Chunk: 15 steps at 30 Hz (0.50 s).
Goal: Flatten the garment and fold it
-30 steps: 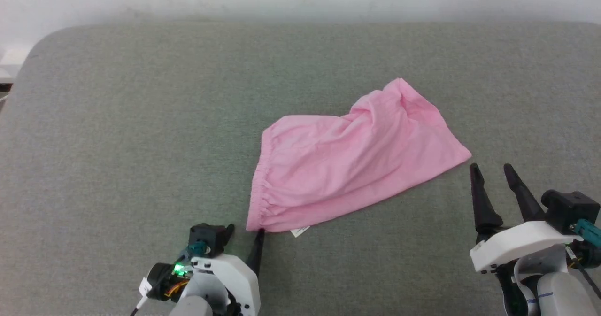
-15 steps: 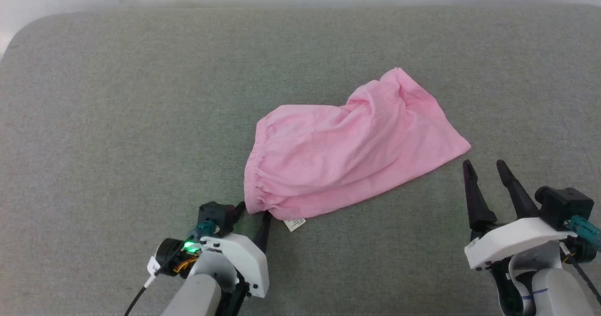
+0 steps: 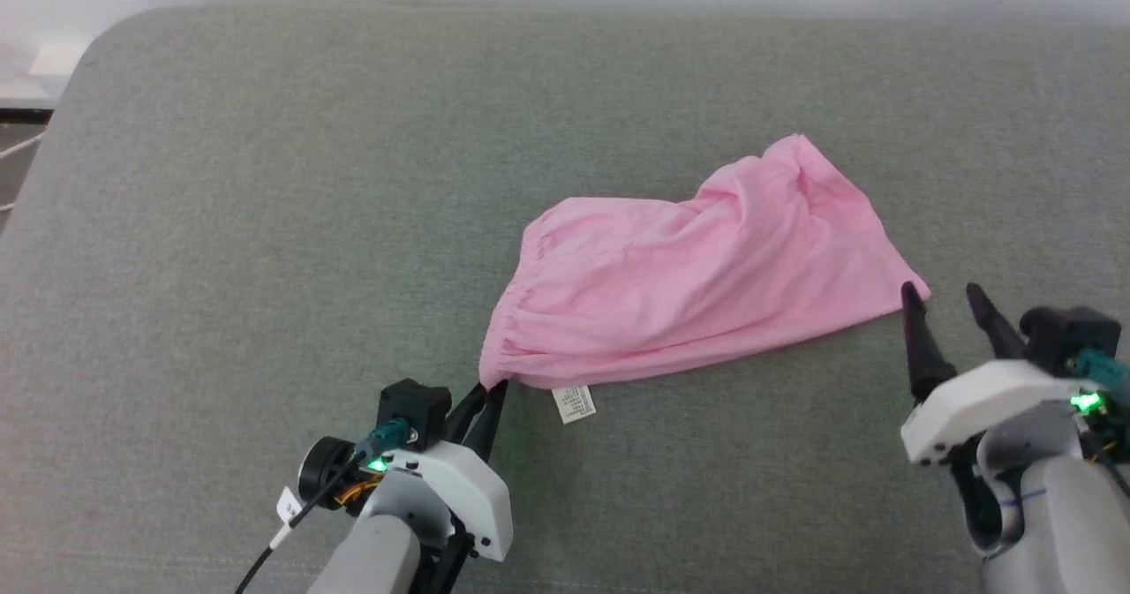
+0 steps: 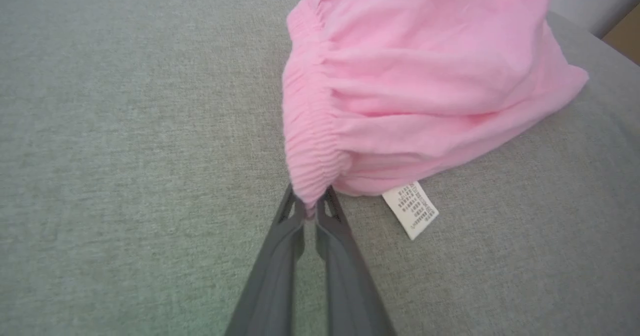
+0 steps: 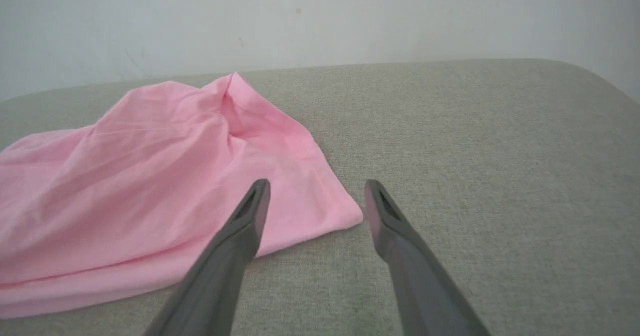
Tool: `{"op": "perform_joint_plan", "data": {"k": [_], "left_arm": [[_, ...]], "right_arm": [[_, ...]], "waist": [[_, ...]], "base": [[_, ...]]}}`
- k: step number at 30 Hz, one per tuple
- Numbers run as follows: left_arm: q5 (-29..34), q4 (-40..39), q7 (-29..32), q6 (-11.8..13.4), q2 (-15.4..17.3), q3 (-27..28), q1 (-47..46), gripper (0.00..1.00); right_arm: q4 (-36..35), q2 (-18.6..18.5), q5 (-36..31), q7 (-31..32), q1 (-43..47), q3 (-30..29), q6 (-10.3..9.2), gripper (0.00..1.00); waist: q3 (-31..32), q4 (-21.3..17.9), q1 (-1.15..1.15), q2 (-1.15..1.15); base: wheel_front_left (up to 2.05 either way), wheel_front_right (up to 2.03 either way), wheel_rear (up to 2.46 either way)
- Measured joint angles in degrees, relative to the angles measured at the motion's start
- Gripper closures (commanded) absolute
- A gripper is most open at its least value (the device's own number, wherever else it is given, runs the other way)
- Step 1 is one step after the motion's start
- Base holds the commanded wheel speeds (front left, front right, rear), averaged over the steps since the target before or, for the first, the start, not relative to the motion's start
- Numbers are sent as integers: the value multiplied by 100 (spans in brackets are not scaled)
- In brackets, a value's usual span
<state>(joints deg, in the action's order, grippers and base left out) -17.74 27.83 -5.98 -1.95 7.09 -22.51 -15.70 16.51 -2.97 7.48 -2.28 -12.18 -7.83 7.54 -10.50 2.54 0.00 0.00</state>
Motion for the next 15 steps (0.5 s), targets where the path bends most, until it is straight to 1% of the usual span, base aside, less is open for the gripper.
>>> {"op": "perform_joint_plan", "data": {"k": [5, 9, 12, 13, 14, 15], "left_arm": [[-1, -168, 49, 5, 35, -25, 33, 100], [-2, -250, 70, 7, 23, -86, 32, 100], [-23, -268, 75, 7, 11, -112, 31, 100], [-36, -268, 74, 7, 10, -119, 31, 100], [-37, -268, 75, 7, 9, -125, 31, 100], [-42, -267, 74, 7, 8, -132, 31, 100]], "right_arm": [[1163, 4, -371, 582, -871, -619, 0, 0], [2024, -1, -668, 1481, -1436, -965, 0, 0], [2261, -48, -985, 2124, -1750, -969, -1, 0], [2285, -64, -1106, 2347, -1821, -961, -1, 42], [2281, -79, -1196, 2524, -1863, -923, -1, 66], [2271, -94, -1216, 2644, -1894, -870, -3, 100]], "waist": [[-114, 148, 0, 0], [-220, 277, 1, 0], [-285, 355, -1, 0], [-301, 375, -1, 0], [-310, 390, -1, 0], [-311, 398, -1, 0]], "base": [[0, 0, 0], [0, 0, 0], [0, 0, 0], [0, 0, 0], [0, 0, 0], [0, 0, 0]]}}
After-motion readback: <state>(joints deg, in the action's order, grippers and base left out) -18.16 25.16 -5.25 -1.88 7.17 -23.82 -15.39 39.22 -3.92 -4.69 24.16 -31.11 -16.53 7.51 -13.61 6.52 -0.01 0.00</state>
